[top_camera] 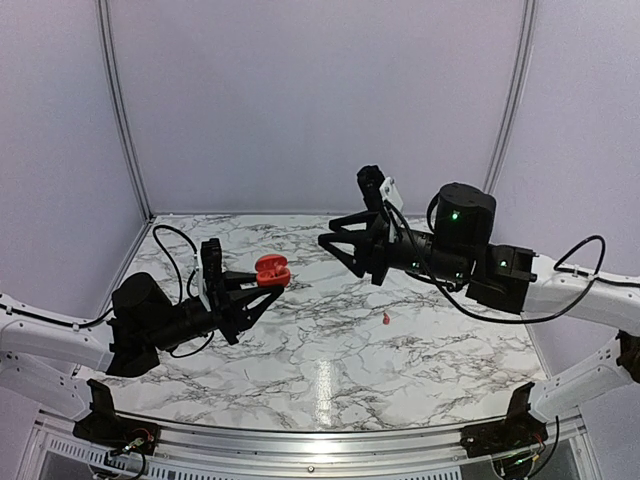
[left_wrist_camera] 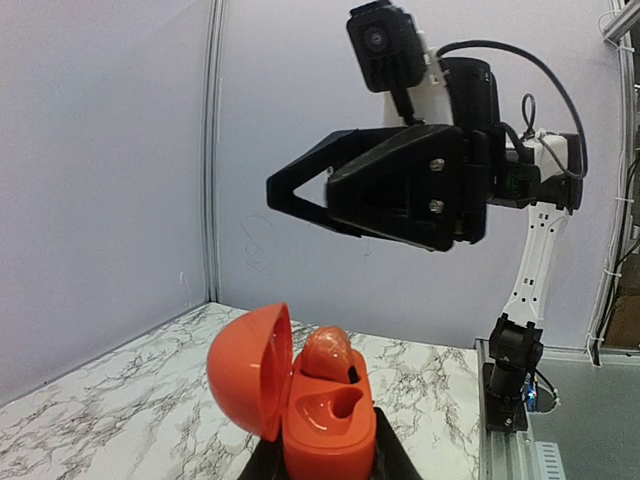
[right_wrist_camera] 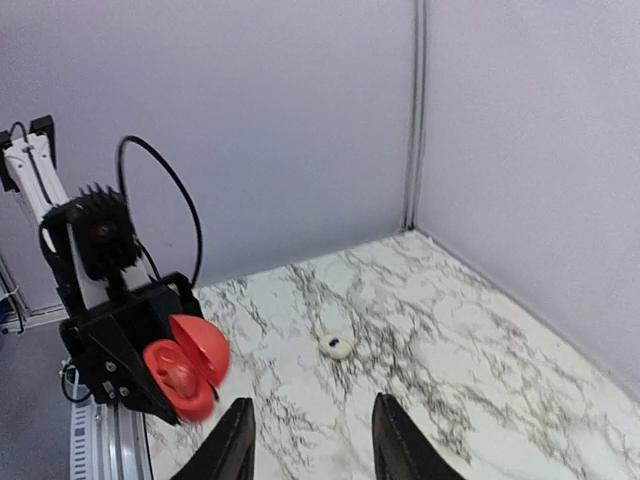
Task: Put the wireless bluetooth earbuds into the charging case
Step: Pick up the left earbud from the center of the board.
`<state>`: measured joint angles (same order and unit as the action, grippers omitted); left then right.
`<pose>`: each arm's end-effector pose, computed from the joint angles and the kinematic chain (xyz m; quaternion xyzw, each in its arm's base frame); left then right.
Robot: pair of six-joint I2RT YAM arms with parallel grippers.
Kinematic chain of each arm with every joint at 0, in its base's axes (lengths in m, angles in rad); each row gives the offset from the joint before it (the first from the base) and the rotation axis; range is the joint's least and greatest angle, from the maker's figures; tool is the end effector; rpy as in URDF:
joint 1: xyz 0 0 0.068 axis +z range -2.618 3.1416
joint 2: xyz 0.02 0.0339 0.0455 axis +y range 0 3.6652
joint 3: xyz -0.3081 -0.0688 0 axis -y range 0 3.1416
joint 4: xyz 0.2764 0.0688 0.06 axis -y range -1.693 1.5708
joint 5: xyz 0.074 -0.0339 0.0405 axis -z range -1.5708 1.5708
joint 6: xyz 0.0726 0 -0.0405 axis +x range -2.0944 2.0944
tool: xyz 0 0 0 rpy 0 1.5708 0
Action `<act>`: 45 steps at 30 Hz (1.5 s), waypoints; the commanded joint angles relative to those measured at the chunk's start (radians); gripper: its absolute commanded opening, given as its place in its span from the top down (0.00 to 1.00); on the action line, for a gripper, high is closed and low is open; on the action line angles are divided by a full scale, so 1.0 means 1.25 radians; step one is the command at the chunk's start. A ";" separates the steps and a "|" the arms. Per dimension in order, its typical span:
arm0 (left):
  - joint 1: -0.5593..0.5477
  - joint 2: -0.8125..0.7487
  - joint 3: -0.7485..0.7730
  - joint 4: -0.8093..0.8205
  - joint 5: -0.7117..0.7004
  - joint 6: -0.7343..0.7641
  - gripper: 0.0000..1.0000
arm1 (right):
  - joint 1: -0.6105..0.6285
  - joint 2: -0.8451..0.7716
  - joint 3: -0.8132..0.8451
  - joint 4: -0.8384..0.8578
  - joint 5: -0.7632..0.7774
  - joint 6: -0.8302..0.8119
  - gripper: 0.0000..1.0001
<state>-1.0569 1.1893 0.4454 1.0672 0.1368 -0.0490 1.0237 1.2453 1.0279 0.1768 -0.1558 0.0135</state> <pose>0.1328 -0.2554 0.3028 0.3300 0.4835 -0.4593 0.6682 0.1724 0.3047 0.3985 -0.3952 0.6032 0.3910 0.5719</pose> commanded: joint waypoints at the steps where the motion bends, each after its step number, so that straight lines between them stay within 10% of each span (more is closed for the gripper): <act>1: 0.005 -0.022 -0.006 -0.018 -0.012 -0.020 1.00 | -0.084 -0.005 0.010 -0.210 0.019 0.093 0.56; 14: 0.010 -0.007 -0.010 -0.022 -0.014 -0.021 1.00 | -0.299 0.097 -0.176 -0.242 0.054 0.195 0.55; 27: 0.011 -0.013 -0.011 -0.022 -0.019 -0.017 1.00 | -0.301 0.162 -0.400 0.081 0.158 0.182 0.52; 45: 0.012 -0.009 -0.009 -0.022 -0.023 -0.006 1.00 | -0.300 0.295 -0.389 0.130 0.199 0.155 0.64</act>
<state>-1.0470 1.1851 0.4400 1.0405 0.1211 -0.0673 0.6518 1.5898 0.5247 0.3019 0.0677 0.2230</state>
